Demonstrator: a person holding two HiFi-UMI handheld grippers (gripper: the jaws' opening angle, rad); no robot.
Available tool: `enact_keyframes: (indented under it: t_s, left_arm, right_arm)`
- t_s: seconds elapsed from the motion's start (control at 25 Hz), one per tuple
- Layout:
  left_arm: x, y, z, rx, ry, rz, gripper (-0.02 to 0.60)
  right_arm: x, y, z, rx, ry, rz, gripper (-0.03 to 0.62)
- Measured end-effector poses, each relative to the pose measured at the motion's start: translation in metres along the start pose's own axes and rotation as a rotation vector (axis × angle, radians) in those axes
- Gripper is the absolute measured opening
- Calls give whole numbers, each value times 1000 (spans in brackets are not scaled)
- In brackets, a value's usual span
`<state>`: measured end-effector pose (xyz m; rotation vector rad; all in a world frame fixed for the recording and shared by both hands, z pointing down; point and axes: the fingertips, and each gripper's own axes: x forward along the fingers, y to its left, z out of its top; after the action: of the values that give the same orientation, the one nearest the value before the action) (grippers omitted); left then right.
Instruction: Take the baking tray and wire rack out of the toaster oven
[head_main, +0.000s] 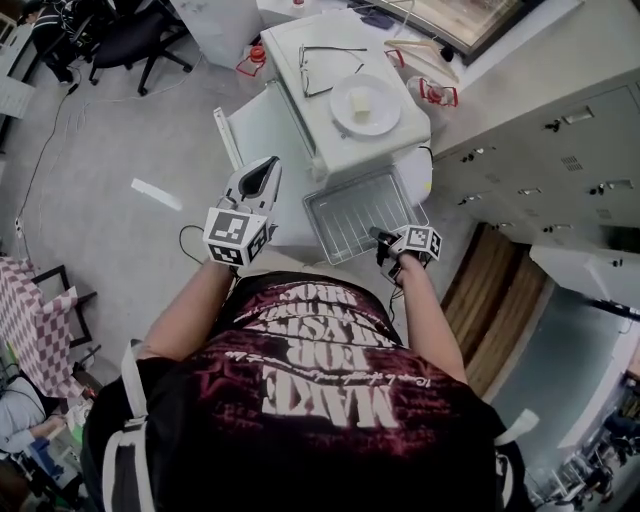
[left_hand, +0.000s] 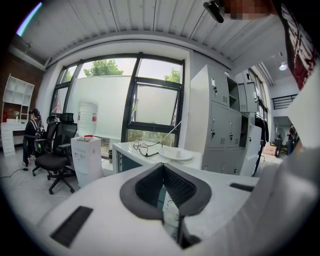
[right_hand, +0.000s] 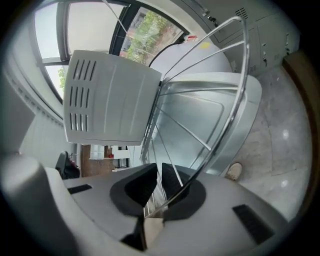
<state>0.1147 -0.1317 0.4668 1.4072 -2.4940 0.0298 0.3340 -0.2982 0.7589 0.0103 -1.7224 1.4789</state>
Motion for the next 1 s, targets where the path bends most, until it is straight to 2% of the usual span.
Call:
enact_keyframes:
  t_s: [0.04,0.16,0.28,0.4,0.56,0.72,0.84,1.0]
  left_arm:
    - [0,-1,-1,-1,2,-3,6]
    - [1,-5,0,2,3,-23,6]
    - [5,-9,0,9,6,-51,6]
    - [8,-10,-1,7,16,-74,6]
    - [14,-13,-1,11,27,-114,6]
    - [19,-13,-2,17,40,-155,6]
    - [23,-11,-3,20,54,-183,6]
    - [28,-10,-2,29,62,-220,6]
  right_arm:
    - [1,-5,3,-1,-1,-40,51]
    - [-1,-11,5,-27,8,-140,234]
    - [-4,-9,0,-50,40,-195,348]
    - [-3,-16,-15,-90,155,-249,377]
    - [-3,-27,-30,-204,321,-343,401]
    - [-5,-32,-36,-298,375,-408,412]
    - [-10,-38,-45,-393,468,-495,418]
    - [-12,-42,-43,-422,510,-546,420]
